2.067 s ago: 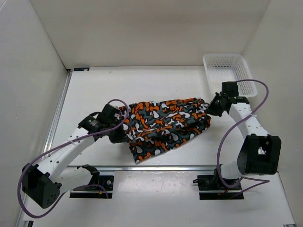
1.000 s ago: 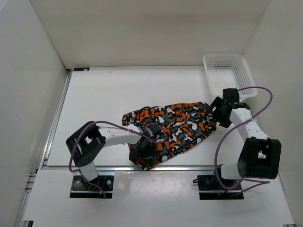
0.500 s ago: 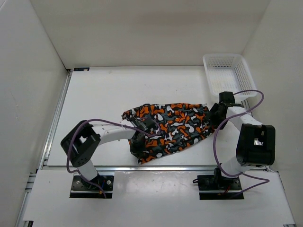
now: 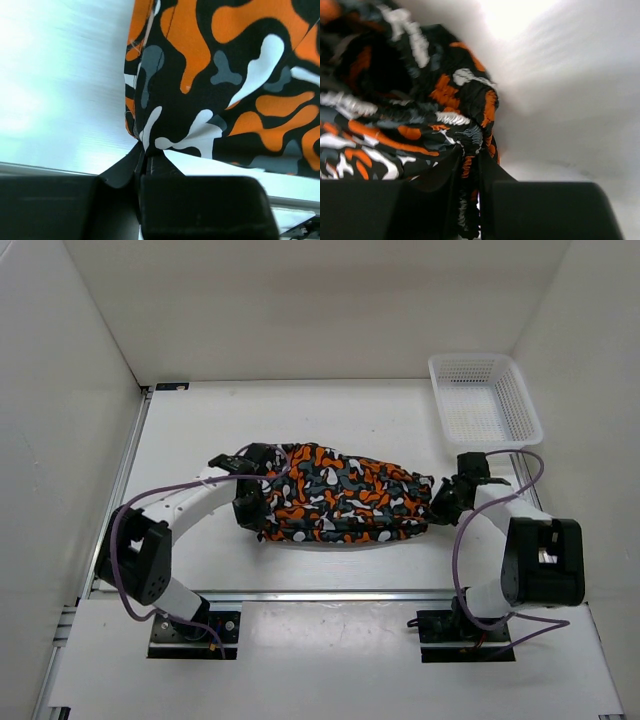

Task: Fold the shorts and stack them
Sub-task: Fold the shorts

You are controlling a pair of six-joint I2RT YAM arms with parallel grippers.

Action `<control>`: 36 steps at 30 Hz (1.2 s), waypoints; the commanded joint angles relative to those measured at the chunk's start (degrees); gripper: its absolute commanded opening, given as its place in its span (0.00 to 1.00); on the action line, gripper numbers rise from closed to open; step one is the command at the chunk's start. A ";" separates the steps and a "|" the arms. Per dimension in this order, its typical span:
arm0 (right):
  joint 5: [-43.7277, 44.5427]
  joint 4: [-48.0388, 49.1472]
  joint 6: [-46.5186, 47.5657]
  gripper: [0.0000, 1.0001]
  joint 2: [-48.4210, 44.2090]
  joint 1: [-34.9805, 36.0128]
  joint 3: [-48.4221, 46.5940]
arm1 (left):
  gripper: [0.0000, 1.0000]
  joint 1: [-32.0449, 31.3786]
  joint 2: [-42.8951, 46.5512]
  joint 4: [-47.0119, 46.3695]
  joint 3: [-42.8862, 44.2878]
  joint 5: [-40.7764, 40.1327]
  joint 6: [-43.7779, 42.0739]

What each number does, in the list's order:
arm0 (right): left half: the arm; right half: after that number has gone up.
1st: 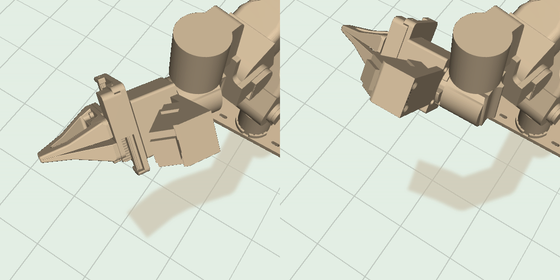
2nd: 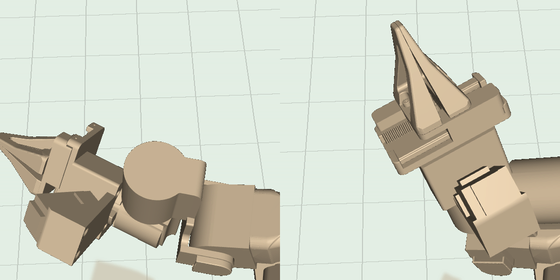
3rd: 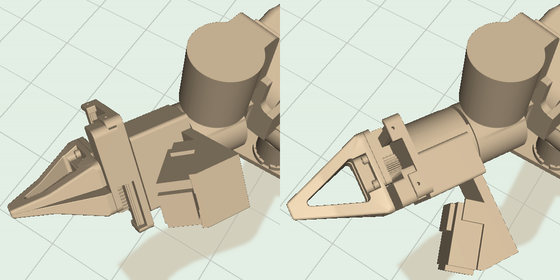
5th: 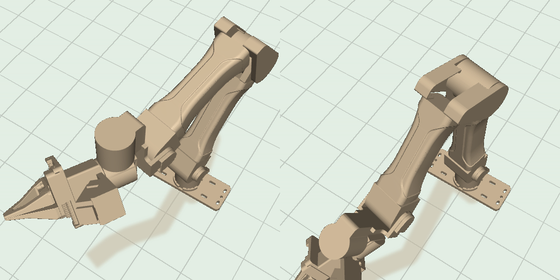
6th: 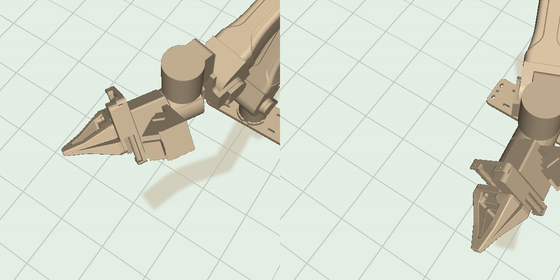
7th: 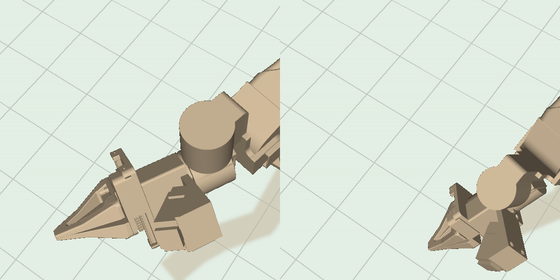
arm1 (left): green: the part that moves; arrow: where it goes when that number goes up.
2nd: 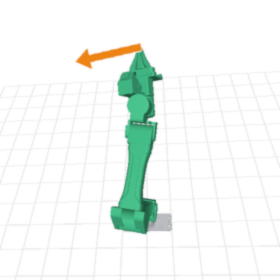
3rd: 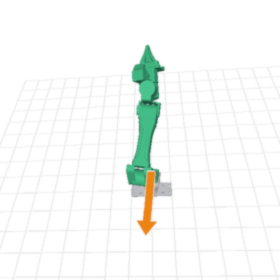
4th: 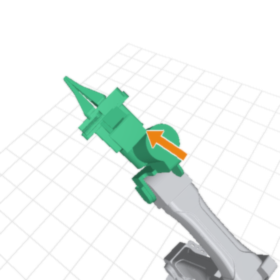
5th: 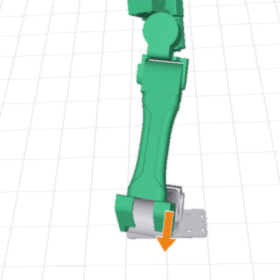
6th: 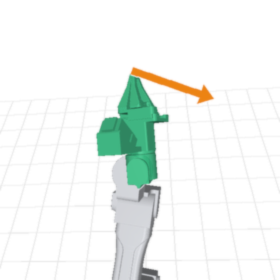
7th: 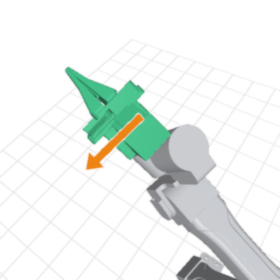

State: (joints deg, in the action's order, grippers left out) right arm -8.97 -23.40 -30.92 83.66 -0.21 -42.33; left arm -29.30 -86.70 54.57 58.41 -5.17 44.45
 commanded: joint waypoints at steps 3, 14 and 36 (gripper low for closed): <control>-4.21 -5.14 2.18 0.01 -9.38 2.57 1.90 | 0.10 3.81 3.38 5.90 3.81 -4.59 -4.37; 5.90 -12.55 1.39 0.97 -15.45 3.28 0.59 | 0.98 5.92 8.38 8.89 9.60 -1.16 -5.42; 4.66 1.17 -0.55 0.01 -0.34 4.34 -1.00 | 0.12 13.04 -21.84 -0.95 23.86 2.26 -10.17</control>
State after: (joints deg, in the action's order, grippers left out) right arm -6.50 -22.28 -31.94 82.72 4.03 -41.12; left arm -17.21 -108.25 55.05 80.75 -3.57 35.55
